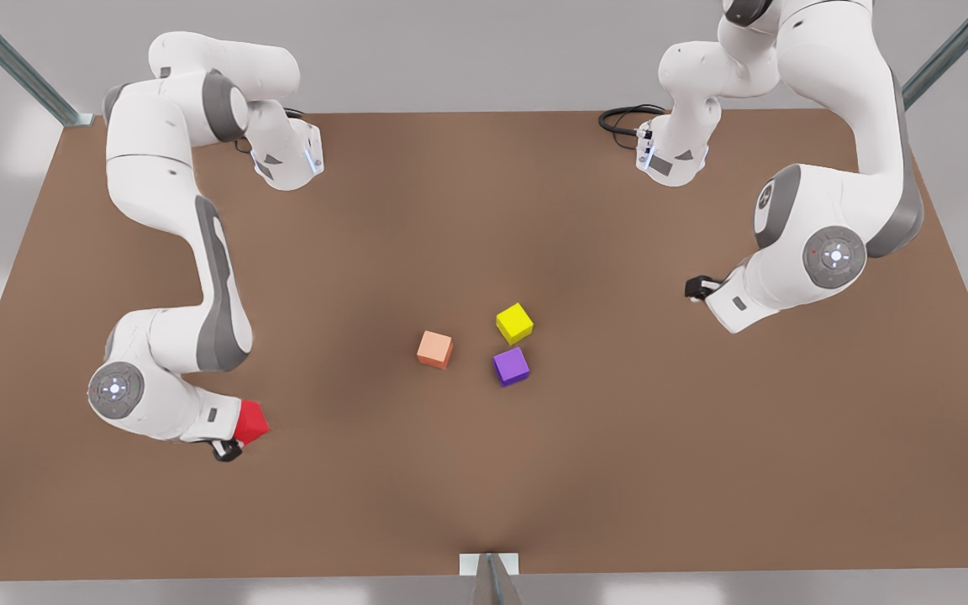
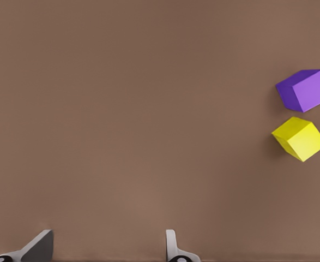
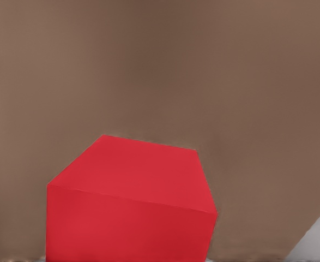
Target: Pick up red wooden cube and pass to hand red wooden cube and place in blue wooden cube
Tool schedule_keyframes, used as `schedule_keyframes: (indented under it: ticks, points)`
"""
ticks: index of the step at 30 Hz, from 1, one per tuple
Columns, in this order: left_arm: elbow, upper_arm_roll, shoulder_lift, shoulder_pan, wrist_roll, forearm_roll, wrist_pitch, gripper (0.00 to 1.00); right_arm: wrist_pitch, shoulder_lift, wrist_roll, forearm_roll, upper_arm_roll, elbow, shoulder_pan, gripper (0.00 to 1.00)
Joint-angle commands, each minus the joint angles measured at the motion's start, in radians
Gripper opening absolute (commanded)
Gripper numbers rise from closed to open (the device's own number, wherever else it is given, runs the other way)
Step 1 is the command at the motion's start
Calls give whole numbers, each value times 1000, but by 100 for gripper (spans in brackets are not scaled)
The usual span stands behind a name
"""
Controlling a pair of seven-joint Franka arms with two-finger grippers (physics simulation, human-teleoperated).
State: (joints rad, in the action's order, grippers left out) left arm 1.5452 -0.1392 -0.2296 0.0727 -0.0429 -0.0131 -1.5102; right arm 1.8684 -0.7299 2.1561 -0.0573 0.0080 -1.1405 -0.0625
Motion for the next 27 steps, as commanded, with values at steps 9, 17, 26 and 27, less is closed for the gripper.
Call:
schedule_keyframes:
  ticks: [9,17,26,27]
  points:
    - [-2,0,-11,1,-134,15,38,100,-55,24,47,-61,0,-107,184,53]
    - [-1,0,-13,2,-135,13,38,100,-34,56,117,-102,-5,-174,262,54]
    - [-1,0,-20,1,-135,15,36,100,25,29,220,-138,-19,-177,351,54]
    - [-2,0,-27,1,-135,15,36,100,25,29,235,-136,-20,-188,362,54]
